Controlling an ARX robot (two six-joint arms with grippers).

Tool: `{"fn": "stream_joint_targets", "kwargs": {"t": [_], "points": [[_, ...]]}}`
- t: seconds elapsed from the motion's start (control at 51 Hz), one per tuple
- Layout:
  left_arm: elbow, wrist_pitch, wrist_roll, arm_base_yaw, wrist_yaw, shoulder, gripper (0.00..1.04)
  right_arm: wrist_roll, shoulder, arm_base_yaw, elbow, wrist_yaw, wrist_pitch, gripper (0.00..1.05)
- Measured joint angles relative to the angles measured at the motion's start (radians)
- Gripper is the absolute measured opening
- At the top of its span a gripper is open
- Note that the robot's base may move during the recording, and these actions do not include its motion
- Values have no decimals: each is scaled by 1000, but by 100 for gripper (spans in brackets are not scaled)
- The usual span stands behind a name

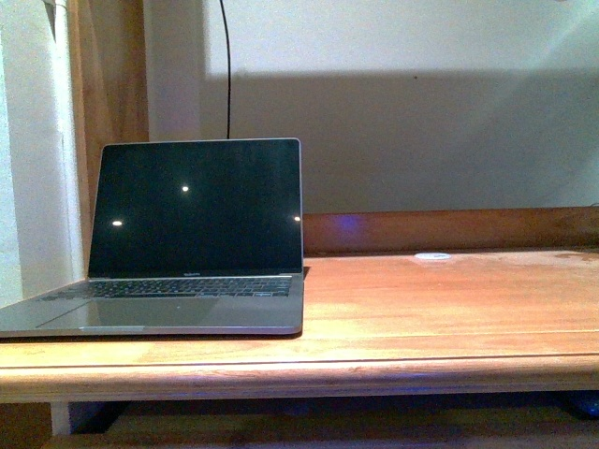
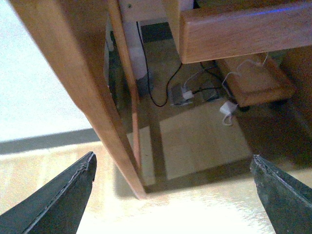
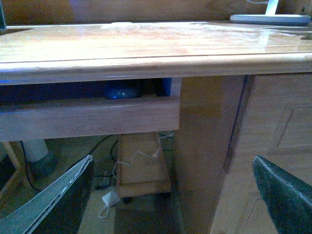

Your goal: Place mouse

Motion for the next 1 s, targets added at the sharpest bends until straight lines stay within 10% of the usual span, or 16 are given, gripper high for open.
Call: {"fn": "stream_joint_targets", "kwargs": {"t": [0.314, 1.001], "points": [[95, 319, 777, -126, -1, 405, 97, 0, 0, 0, 0, 0, 0, 97], [236, 556, 1186, -66, 129, 723, 97, 0, 0, 0, 0, 0, 0, 97]]}}
